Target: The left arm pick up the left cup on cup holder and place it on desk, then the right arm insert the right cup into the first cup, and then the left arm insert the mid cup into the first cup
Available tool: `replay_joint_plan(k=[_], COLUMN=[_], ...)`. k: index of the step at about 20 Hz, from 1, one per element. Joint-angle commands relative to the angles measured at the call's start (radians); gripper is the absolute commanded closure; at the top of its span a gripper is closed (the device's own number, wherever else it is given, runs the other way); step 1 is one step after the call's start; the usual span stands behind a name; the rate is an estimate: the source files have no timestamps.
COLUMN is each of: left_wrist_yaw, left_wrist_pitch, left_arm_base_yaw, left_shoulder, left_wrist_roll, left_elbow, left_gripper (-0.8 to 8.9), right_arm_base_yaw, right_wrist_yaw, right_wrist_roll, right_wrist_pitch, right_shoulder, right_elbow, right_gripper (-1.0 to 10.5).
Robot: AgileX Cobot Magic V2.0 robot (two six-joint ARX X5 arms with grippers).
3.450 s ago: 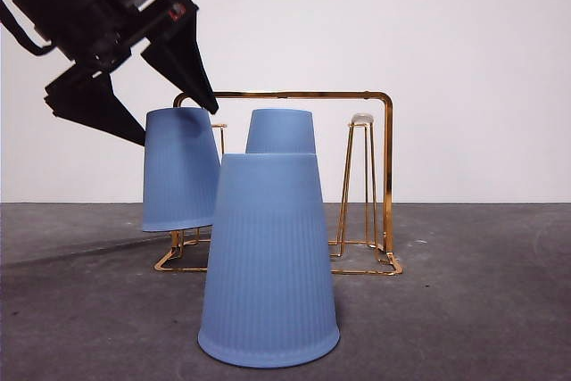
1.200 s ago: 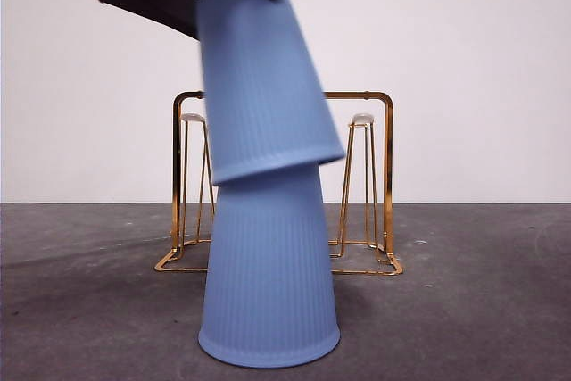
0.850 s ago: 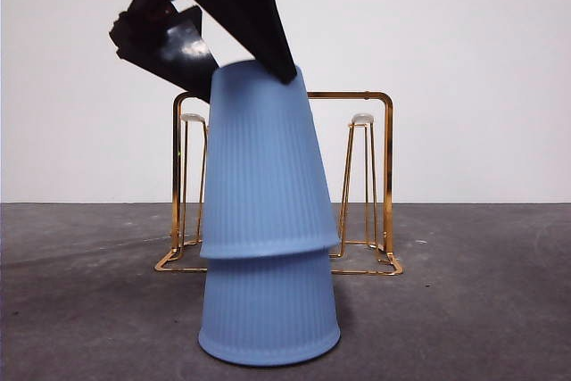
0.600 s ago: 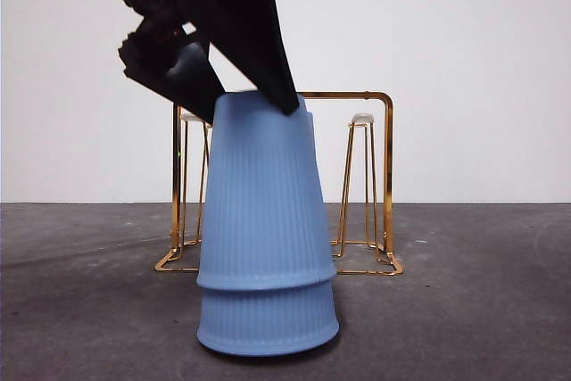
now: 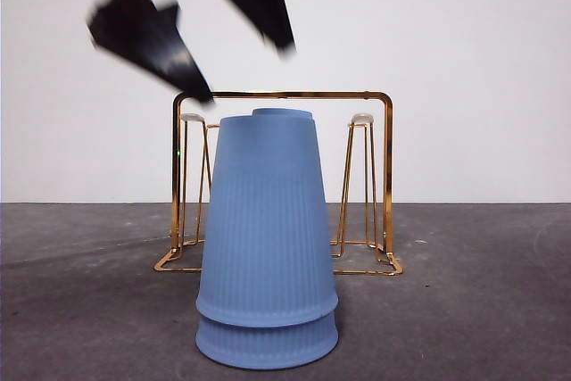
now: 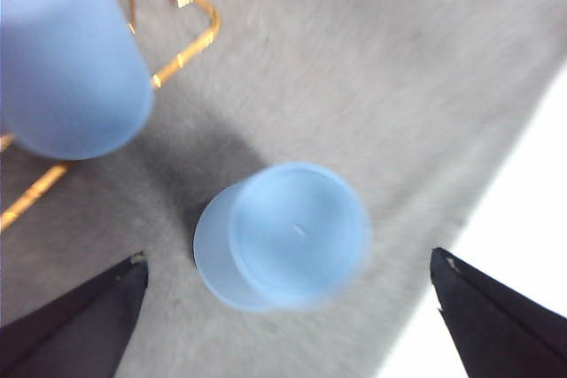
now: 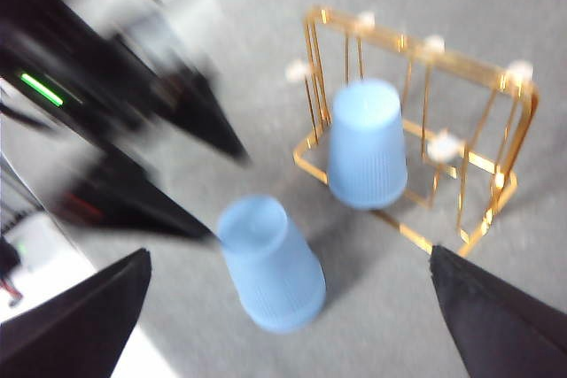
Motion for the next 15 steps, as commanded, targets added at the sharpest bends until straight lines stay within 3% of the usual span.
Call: replay_joint_plan(k=[1, 8, 15], left_wrist_yaw=[0.003, -0.056, -0.056], left_wrist_pitch=[-0.05, -0.173, -0.31], left_arm_base_yaw=[-0.009, -0.008, -0.008], left_shoulder=[-0.097, -0.379, -0.522], left_wrist_roll=[-0.015, -0.013, -0.02], left_elbow=[0.058, 0.069, 0.069], left_gripper=[3.04, 3.04, 3.09], right_arm_base_yaw=[0.009, 0.009, -0.005], right_wrist_yaw=[0.0, 0.0, 0.0], right_wrist_roll=[0.0, -0.057, -0.162], right_wrist_pitch=[-0.004, 0.128, 0.451], right_shoulder=[0.055, 0.221, 0.449], right_elbow=[0.014, 0.014, 0.014], right_gripper=[4.4, 4.4, 4.4])
